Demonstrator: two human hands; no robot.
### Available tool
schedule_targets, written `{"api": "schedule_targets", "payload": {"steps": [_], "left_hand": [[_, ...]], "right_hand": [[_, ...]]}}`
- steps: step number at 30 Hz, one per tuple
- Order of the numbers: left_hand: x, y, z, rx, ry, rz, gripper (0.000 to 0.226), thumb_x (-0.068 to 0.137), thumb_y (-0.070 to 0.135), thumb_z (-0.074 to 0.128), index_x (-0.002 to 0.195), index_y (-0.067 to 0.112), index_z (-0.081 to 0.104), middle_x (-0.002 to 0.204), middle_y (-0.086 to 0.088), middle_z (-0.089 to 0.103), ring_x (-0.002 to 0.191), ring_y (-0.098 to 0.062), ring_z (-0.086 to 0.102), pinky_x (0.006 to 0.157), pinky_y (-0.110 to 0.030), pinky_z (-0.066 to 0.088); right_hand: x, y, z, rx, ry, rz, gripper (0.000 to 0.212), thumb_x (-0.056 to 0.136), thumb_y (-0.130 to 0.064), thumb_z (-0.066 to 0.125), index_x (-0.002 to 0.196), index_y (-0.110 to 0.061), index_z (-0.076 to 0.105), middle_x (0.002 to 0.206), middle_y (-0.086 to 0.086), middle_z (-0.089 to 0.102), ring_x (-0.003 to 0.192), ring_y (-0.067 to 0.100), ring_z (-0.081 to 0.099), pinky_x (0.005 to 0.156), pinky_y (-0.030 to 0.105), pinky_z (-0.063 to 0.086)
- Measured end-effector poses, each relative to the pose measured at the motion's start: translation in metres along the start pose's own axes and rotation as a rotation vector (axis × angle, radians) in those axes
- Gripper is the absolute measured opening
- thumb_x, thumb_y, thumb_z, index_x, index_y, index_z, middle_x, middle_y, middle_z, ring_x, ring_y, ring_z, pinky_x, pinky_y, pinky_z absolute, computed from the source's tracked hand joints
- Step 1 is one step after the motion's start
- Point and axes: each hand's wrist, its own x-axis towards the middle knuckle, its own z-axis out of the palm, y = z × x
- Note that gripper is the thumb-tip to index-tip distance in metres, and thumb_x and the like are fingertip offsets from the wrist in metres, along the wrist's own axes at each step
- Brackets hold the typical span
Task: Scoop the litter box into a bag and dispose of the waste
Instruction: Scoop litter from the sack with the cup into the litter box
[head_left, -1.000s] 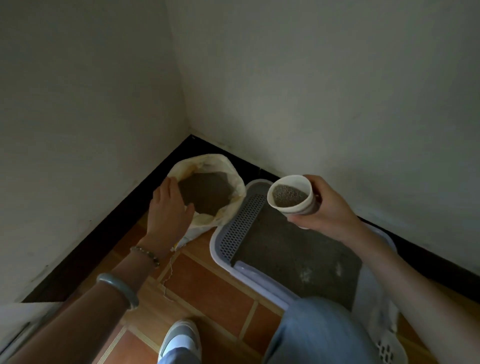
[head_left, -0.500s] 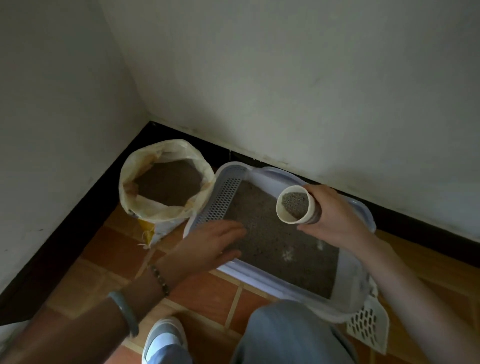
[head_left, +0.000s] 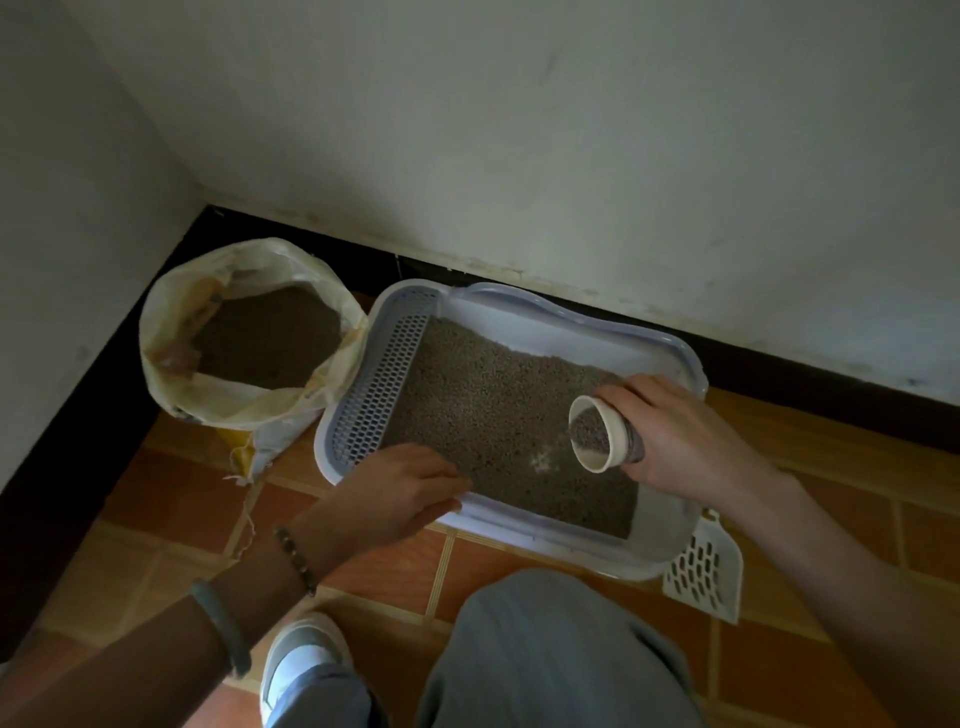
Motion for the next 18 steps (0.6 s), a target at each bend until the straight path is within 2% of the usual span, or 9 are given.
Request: {"api": "schedule_targets", "payload": {"steps": [10,14,18], "left_hand": [[-0.003,0.007,0.001,-0.086,0.081,-0.084,0.026,0.083,0.035,0.056,0.092,0.019,0.075,0.090,0.003,0.068,0.086,-0.007,0.057,0.066,-0.018,0.047],[0.000,0.007,-0.001,-0.101,0.084,-0.087,0.026,0.082,0.035,0.057,0.090,0.019,0.075,0.087,0.003,0.068,0.082,-0.010,0.060,0.064,-0.019,0.048],[0.001,0.005,-0.001,-0.091,0.080,-0.087,0.026,0.082,0.034,0.057,0.090,0.018,0.075,0.086,0.002,0.068,0.081,-0.012,0.062,0.062,-0.021,0.051]], "right_hand": [[-0.004,0.004,0.008,-0.083,0.011,-0.020,0.079,0.045,-0.020,0.090,0.117,-0.012,0.058,0.104,0.008,0.062,0.092,0.027,0.059,0.071,0.035,0.048],[-0.008,0.008,0.008,-0.107,0.004,-0.024,0.077,0.050,-0.019,0.087,0.120,-0.013,0.056,0.107,0.008,0.060,0.097,0.027,0.056,0.075,0.037,0.049],[-0.010,0.010,0.005,-0.113,0.016,-0.010,0.076,0.047,-0.014,0.087,0.117,-0.009,0.058,0.104,0.011,0.060,0.093,0.030,0.057,0.073,0.040,0.050]]}}
